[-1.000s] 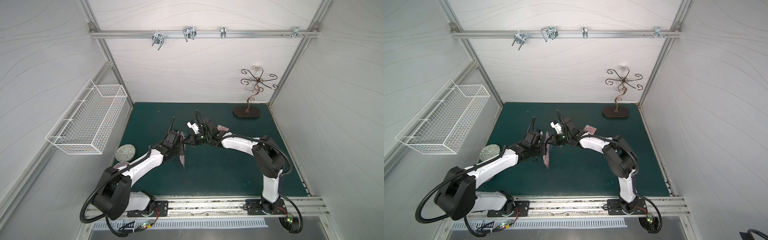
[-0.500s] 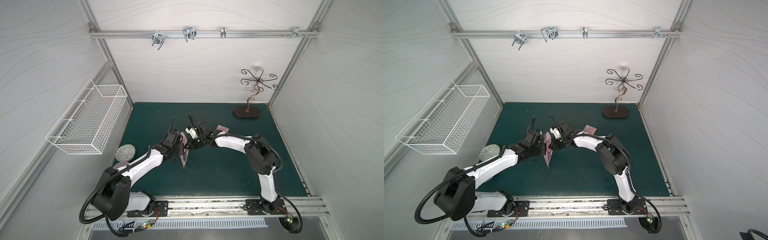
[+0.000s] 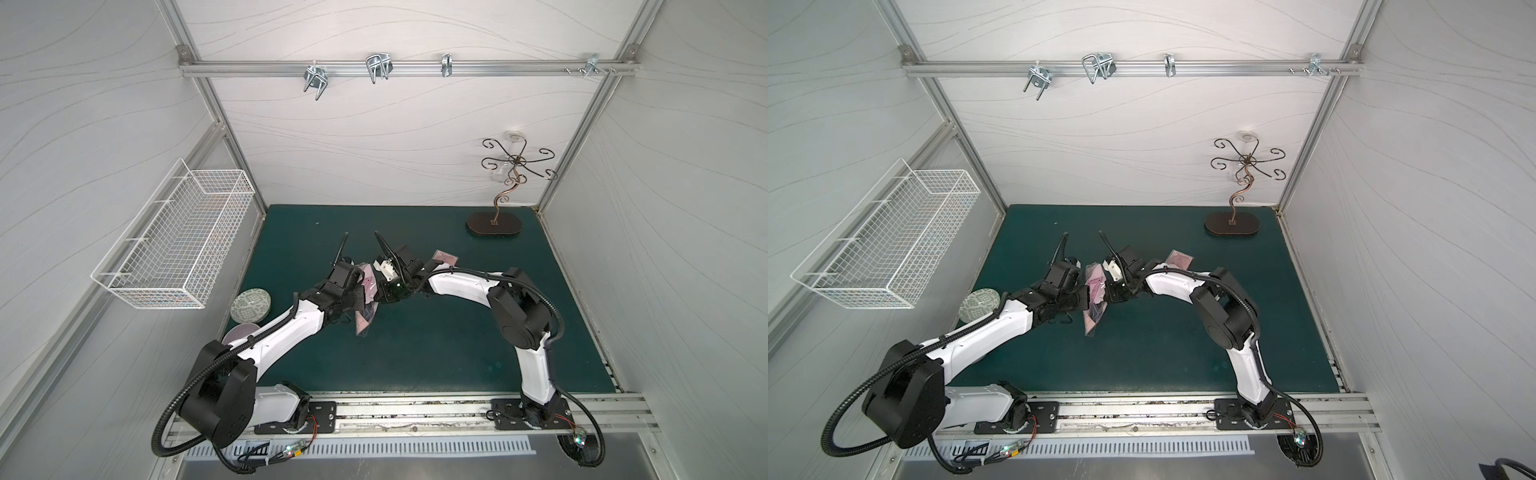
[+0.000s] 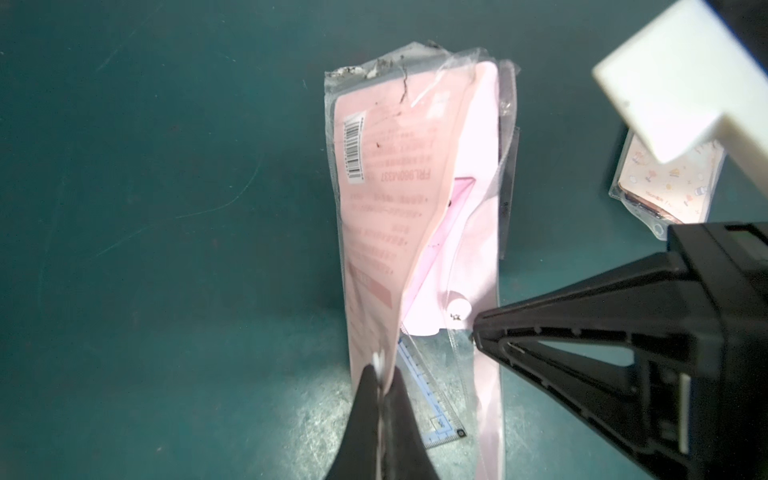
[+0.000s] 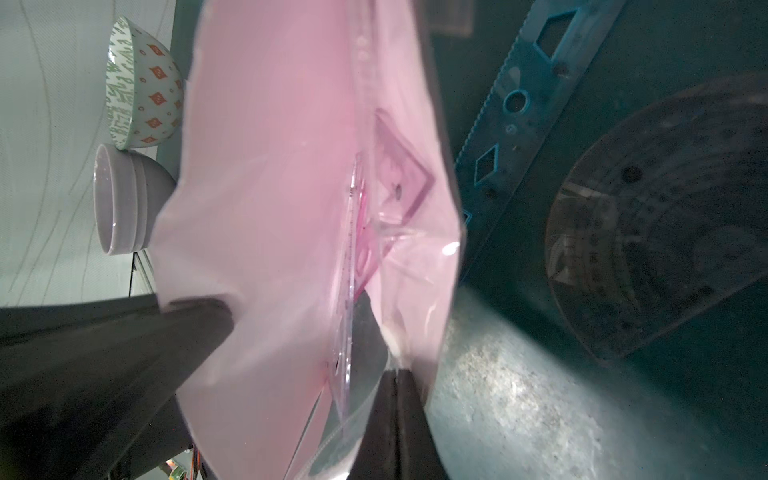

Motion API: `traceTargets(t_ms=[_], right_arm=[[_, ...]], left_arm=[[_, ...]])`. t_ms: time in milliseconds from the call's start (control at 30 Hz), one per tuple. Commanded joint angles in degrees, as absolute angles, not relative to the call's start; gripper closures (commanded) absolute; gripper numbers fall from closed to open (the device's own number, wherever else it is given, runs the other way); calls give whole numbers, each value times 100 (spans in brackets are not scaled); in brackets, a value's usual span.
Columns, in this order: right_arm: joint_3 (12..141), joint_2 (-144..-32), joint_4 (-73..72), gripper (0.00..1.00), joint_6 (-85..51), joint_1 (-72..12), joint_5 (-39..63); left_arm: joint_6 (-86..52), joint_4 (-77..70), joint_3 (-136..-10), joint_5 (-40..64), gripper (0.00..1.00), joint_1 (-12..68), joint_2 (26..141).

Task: Open the ruler set and take out the ruler
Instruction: Take out the ruler from the ruler set bag.

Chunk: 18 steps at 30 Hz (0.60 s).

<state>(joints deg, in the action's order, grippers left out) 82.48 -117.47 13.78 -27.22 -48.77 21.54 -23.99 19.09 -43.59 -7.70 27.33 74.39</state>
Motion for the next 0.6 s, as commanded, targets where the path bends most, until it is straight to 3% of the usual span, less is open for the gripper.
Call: traceTargets(t_ms=[0, 167, 567], right_arm=[[8235, -11794, 1211, 96, -2805, -4816, 2306], [8248, -11889, 792, 94, -2994, -4783, 2593], [8235, -12294, 98, 78, -3722, -4530, 2971]], left_arm=[[-2331, 1753, -4606, -842, 100, 2751, 7480], [-2365, 1557, -4527, -654, 100, 2765, 7480], [-2355, 1459, -4526, -571, 100, 2808, 7457]])
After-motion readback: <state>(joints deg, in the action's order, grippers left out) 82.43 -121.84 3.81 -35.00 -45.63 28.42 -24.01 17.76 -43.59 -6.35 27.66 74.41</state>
